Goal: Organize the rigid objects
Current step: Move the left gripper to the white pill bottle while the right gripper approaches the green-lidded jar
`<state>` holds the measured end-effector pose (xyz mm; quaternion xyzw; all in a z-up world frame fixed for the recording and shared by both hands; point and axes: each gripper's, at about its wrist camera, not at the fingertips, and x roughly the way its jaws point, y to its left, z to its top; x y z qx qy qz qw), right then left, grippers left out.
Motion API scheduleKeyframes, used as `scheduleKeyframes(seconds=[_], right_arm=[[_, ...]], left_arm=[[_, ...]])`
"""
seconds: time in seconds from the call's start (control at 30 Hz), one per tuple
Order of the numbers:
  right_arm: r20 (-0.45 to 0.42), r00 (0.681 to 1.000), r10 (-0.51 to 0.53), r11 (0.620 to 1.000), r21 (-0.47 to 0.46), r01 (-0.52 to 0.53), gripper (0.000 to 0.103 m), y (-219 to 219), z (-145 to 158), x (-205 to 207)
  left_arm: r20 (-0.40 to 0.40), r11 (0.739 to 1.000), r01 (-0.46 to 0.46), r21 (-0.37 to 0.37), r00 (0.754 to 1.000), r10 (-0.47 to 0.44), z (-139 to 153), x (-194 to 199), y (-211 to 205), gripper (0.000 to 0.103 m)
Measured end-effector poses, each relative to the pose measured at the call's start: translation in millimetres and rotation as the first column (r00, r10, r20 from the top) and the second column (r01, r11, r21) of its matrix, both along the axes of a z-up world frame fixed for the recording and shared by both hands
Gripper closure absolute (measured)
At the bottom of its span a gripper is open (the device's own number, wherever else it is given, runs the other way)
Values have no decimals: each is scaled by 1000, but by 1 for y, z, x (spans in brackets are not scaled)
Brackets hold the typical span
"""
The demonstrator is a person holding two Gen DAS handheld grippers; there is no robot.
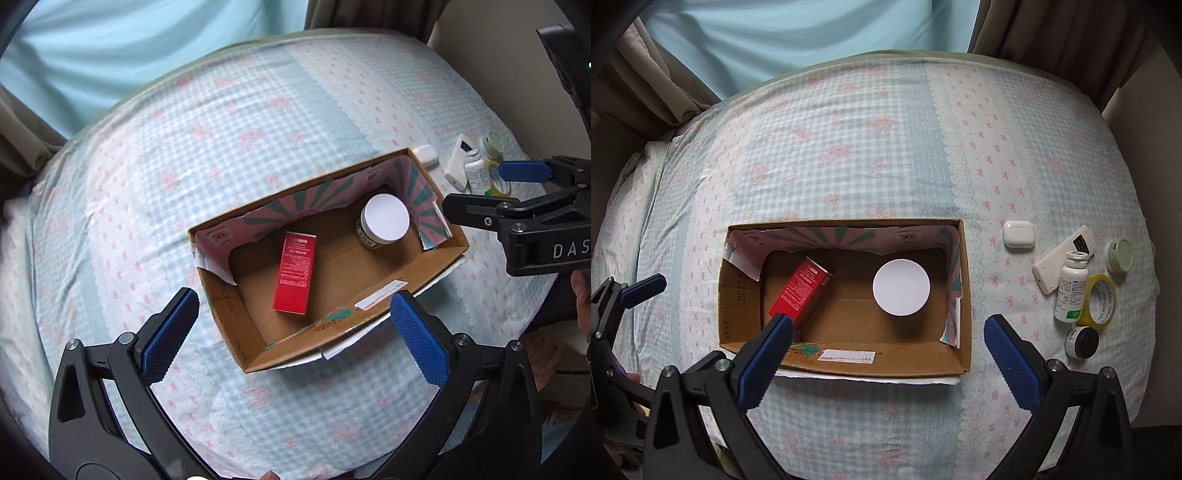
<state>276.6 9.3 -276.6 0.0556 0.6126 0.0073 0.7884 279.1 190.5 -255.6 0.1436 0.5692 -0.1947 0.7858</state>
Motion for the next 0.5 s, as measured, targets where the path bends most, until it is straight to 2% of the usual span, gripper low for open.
scheduleKeyframes(seconds=[0.13,0.27,0.4,0.5], right_arm=[[66,998,-9,1000,-23,11,0,-5,31,-26],[133,991,-15,998,-66,24,0,-18,61,-58],[171,984,-49,995,-81,63,0,-47,81,-88],[191,977,-96,991,-76,113,0,-77,90,-109]], left_arm=[[76,1000,-4,-1,997,5,32,-21,-5,0],[95,998,-26,-54,995,31,54,-38,-12,0],[115,994,-26,-107,993,38,68,-55,-25,0],[147,996,-13,-86,989,25,73,-68,-42,0]])
